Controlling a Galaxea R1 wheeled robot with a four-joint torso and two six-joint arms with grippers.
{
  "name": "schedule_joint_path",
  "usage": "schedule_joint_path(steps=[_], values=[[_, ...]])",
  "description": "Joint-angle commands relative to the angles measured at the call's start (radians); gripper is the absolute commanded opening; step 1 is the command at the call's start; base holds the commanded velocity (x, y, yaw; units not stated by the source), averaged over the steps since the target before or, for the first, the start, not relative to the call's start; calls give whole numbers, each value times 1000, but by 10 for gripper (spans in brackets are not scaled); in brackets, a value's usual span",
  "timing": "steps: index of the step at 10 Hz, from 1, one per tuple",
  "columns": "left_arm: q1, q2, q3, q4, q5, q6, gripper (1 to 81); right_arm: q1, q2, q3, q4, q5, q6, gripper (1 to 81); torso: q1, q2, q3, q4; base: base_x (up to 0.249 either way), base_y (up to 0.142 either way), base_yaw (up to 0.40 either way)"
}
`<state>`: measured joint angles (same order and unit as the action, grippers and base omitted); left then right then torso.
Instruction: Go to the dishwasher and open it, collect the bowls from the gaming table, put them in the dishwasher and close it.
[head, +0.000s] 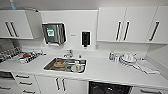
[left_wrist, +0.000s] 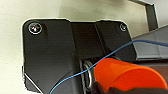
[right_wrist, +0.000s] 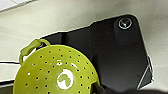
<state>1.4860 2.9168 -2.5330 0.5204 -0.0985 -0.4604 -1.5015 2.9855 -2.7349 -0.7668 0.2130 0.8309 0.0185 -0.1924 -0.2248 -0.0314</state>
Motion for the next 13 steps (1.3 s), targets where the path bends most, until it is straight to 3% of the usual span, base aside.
schedule_joint_path(steps=[1, 2, 3, 4, 6, 8, 13], values=[[-45, -37, 45, 7, 34, 0, 10, 51, -4, 2, 1, -26, 4, 10, 0, 0, -92, 0, 0, 0, 0], [-43, -63, 83, 7, 34, 0, 10, 51, -6, 2, 1, -24, 4, 10, 0, 0, -120, 0, 0, 0, 0], [-43, -99, 140, 4, 34, 2, 10, 51, -6, 2, 1, -24, 4, 10, 0, 0, -59, 0, 0, 0, 0], [-37, -138, 196, 0, 30, 2, 10, 51, -7, 2, 1, -24, 2, 10, 0, 1, -85, 0, 0, 0, 0], [-25, -246, 313, -6, -46, -3, 10, 51, -7, 2, 0, -23, 4, 10, 0, 1, -100, 0, 0, 0, 0], [-25, -359, 445, -5, -56, -27, 10, 51, -7, 3, 0, -21, 4, 10, 1, 1, -99, 0, 0, 0, 0], [-40, -582, 717, -5, -112, -40, 10, 54, -9, 12, -2, -20, 2, 10, 0, 1, -265, 0, 0, 0, 0]])
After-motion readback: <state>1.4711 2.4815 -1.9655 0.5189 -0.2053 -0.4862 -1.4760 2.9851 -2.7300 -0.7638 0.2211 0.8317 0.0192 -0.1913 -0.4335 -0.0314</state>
